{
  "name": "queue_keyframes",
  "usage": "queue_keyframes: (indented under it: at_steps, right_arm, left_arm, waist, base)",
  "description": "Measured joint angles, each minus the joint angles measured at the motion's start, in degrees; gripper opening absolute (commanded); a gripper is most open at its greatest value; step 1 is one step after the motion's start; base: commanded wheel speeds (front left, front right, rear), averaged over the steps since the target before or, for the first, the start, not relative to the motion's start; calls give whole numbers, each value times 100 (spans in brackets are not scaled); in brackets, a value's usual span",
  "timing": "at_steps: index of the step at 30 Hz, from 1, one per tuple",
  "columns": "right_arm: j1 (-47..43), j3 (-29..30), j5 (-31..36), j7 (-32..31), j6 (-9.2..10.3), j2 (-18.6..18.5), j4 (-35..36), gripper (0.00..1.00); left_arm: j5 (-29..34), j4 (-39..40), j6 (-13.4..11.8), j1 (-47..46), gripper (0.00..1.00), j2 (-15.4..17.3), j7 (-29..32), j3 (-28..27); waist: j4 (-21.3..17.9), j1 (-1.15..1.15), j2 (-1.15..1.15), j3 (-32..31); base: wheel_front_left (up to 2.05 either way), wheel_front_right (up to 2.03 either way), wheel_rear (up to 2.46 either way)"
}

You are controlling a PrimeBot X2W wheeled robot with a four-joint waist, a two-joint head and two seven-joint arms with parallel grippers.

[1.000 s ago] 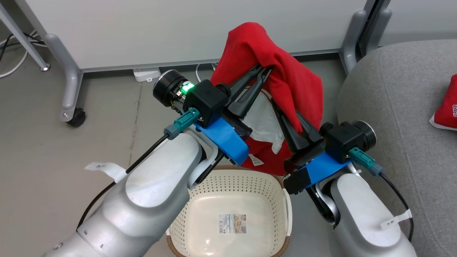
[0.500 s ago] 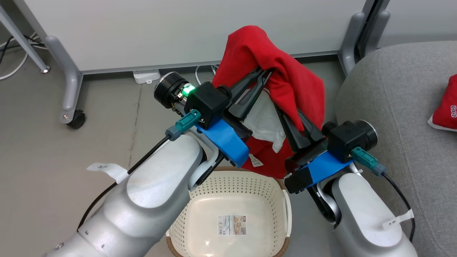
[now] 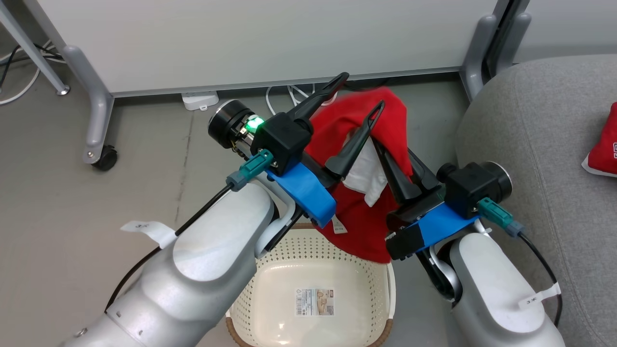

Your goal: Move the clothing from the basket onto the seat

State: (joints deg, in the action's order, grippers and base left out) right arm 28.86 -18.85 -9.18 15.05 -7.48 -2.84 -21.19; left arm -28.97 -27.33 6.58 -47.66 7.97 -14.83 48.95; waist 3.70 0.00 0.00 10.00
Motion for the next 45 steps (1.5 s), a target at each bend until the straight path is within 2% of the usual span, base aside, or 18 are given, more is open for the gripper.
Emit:
queue_keyframes:
  at_steps: [11,29,45]
  right_arm:
    - [7,215,102,-1,0,0,111,0]
    - [-18,915,424,-1,-1,-2,660,0]
    - [-466,1578,508,-1,0,-4,1179,0]
  left_arm:
    - [80,97,-103,1,100,109,-16,-35]
    - [193,268,-143,263,100,292,-16,49]
    - [278,258,-121,299,100,349,-15,269]
  waist:
    - [-185,0,0,129]
    - [-1103,0,0,479]
    - [-1870,-1,0,728]
  base:
    - [0,0,0]
    - [0,0,0]
    - [0,0,0]
